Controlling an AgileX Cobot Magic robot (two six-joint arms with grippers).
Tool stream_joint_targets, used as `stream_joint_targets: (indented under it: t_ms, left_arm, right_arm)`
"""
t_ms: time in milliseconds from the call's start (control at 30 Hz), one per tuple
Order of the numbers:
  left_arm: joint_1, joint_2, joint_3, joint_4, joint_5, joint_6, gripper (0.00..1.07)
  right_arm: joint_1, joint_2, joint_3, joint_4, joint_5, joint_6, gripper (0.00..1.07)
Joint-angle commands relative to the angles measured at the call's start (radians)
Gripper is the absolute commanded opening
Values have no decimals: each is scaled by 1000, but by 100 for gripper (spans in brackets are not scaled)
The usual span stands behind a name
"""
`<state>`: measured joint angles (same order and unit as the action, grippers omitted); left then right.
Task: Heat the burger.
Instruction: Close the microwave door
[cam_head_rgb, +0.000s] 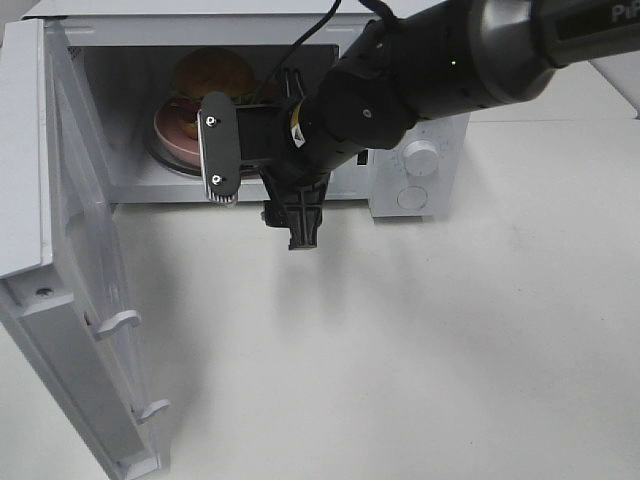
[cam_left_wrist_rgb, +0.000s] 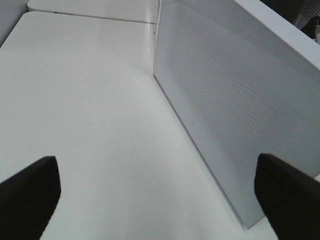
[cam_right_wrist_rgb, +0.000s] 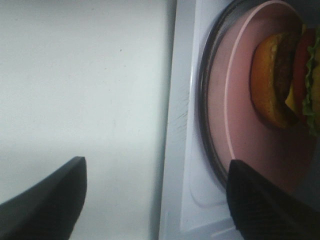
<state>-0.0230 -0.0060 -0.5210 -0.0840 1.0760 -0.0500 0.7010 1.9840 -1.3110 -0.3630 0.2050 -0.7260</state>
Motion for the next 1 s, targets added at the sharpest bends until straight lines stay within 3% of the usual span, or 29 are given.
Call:
stream_joint_targets:
  t_ms: [33, 767, 1000]
  left_arm:
    - [0, -14, 3, -1, -9, 2, 98]
    - [0, -14, 3, -1, -9, 2, 98]
    - [0, -14, 3, -1, -9, 2, 98]
  right_arm:
    - [0, -67, 74, -9, -32, 12, 76]
    - [0, -370, 442, -1, -92, 114, 76]
    - [0, -472, 568, -1, -105, 240, 76]
